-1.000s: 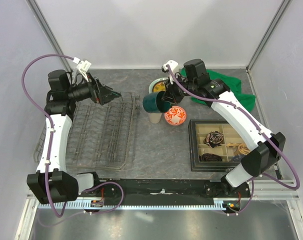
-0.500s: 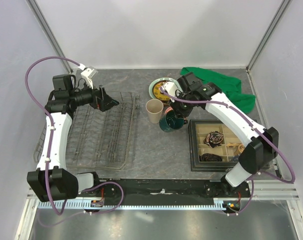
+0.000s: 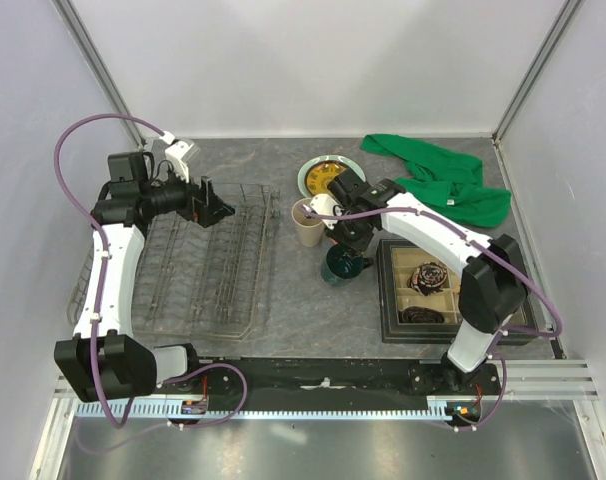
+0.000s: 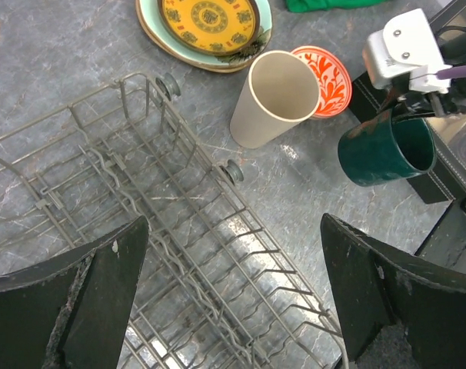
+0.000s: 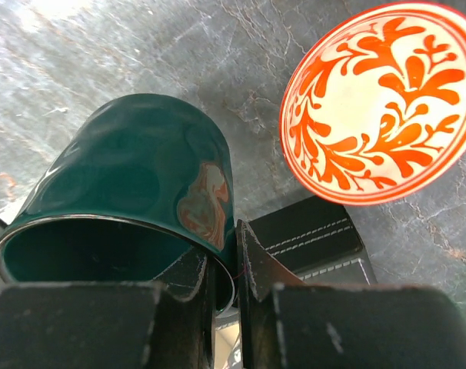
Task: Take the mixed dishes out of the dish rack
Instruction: Place the cup at the center of the board, then reset both arms
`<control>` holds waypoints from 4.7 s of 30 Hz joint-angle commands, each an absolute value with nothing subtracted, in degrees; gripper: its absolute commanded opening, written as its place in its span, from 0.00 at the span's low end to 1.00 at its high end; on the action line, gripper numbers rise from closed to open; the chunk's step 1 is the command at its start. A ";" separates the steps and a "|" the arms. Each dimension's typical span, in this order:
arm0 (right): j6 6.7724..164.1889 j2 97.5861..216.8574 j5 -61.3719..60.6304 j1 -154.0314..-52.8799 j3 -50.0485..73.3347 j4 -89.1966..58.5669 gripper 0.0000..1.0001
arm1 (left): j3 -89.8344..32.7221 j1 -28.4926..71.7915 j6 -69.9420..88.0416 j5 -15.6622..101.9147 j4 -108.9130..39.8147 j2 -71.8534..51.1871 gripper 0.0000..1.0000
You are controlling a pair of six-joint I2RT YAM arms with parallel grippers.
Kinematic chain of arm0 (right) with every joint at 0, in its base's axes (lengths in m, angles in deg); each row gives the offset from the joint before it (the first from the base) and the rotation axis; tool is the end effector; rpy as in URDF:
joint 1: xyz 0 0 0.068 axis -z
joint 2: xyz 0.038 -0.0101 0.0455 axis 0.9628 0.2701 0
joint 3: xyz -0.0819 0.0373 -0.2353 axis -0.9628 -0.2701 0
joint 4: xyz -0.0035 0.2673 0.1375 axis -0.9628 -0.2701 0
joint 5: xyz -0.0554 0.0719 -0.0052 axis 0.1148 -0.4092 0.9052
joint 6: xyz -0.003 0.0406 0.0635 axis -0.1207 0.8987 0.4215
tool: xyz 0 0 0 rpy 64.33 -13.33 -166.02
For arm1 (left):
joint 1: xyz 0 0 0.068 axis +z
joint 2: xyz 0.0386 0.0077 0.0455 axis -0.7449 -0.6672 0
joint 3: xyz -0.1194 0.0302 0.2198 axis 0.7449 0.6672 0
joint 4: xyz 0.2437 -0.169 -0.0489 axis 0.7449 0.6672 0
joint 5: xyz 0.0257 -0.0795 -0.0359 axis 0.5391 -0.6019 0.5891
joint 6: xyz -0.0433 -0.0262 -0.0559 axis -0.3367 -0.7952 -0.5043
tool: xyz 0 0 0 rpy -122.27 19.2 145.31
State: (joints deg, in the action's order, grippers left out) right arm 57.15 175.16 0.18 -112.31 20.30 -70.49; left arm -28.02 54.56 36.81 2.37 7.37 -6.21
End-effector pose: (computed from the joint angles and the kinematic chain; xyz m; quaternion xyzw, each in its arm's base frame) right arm 0.3073 0.2499 0.2088 -0.4972 0.8488 0.0845 0.1585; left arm 0.3209 -0.0123 0.3314 0.2465 0.8048 -0.2918 0.4543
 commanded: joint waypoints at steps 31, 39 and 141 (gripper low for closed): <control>56.17 188.81 4.46 -117.40 33.48 -73.78 0.00 | -26.17 54.92 44.54 3.66 9.83 -6.38 0.99; 55.82 189.78 4.72 -117.40 33.92 -73.78 0.00 | -26.08 54.92 45.15 3.75 10.27 -6.21 0.99; 63.98 161.14 23.09 -110.37 29.35 -46.56 0.98 | -17.57 54.92 35.50 15.16 -8.52 3.10 0.99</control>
State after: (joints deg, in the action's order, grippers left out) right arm 60.27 166.42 17.64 -114.56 31.53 -57.50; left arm -19.26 54.56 40.79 9.54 0.68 0.63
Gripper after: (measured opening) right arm 0.981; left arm 0.991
